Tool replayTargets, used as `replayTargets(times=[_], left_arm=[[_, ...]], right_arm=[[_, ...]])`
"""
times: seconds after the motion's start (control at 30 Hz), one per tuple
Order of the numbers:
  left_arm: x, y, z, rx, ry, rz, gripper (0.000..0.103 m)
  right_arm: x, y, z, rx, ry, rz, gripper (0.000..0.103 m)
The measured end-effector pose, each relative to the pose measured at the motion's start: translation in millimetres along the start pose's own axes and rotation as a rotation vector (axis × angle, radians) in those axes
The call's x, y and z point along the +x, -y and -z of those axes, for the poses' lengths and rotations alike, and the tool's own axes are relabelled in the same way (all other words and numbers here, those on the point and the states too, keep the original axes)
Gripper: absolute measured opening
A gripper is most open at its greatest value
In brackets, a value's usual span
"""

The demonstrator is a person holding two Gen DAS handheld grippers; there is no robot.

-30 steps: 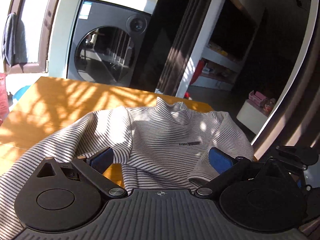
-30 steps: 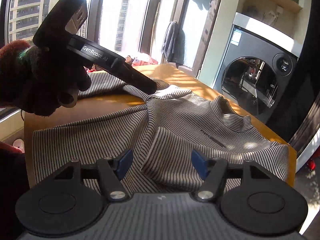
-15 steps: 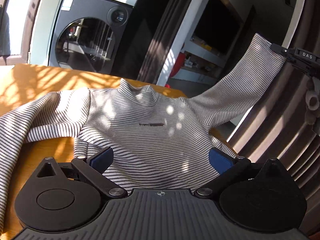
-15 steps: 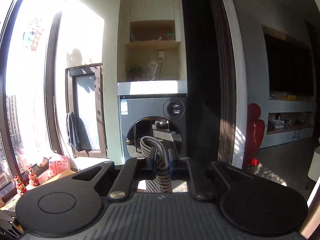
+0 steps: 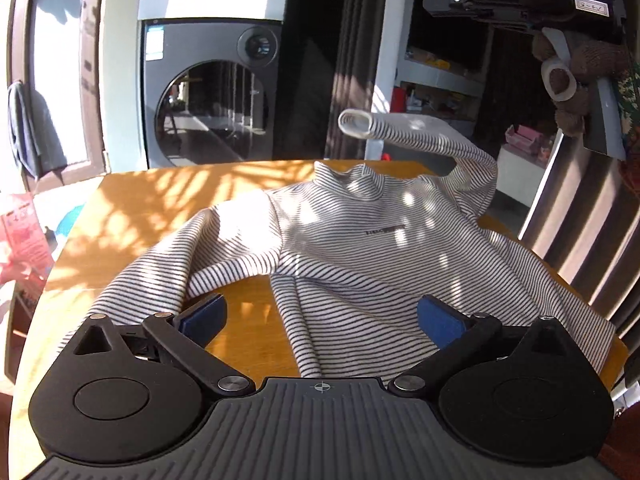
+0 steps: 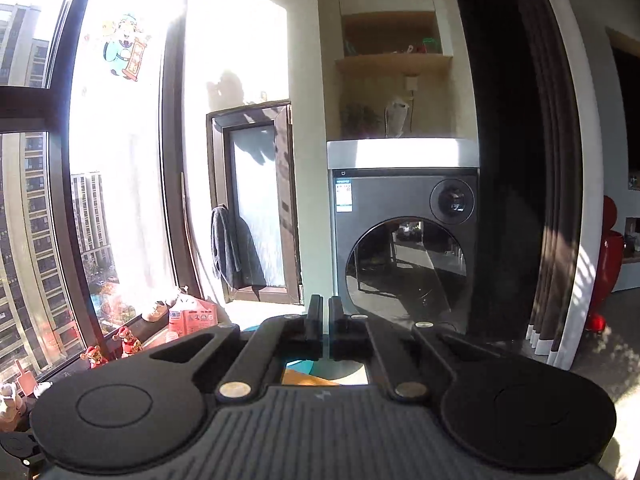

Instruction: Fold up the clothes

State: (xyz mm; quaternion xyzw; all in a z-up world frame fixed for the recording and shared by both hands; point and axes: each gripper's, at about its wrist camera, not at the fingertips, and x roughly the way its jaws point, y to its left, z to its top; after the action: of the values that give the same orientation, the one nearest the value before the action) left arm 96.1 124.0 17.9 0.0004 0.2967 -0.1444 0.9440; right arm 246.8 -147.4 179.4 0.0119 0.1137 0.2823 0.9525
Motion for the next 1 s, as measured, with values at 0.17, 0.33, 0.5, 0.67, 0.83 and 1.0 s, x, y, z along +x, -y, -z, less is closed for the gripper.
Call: replayTargets(times=[0.17,0.33,0.5,0.67,0.83,1.0], left_arm=[[-18.4,-19.2,13.0,0.022,-0.007,-0.055,0.103],[-10.2,-32.3,16.1,-0.051,-0.026,-0.042,0.103],[3.8,-17.2,10.4,-0.074,-0.027,0.043,0.103],[15.3,-7.3,-5.6,-0.13,-0.008,0.173,0.103],[71.5,-3.1,-49.7,-0.278,-0.008,0.267,0.093],[150.4,11.6,-84.6,-0.287,-0.077,0.113,0.074]], right_arm=[[31.9,-24.4,16.5,-0.047,-0.069,-0.055,0.007],[50.6,-56.3,87.8,-0.402,-0.316,-0.006,0.046],[71.0,-71.1,168.7,-0.735,-0.463,0.106,0.046],[23.3,-18.1,152.1,-0.494,-0.366,0.134,0.046],[-23.0,10.7,154.2,-0.446,-0.297,0.223,0.049],[-39.4,23.8,168.9,-0.388,-0.286,0.22,0.052]])
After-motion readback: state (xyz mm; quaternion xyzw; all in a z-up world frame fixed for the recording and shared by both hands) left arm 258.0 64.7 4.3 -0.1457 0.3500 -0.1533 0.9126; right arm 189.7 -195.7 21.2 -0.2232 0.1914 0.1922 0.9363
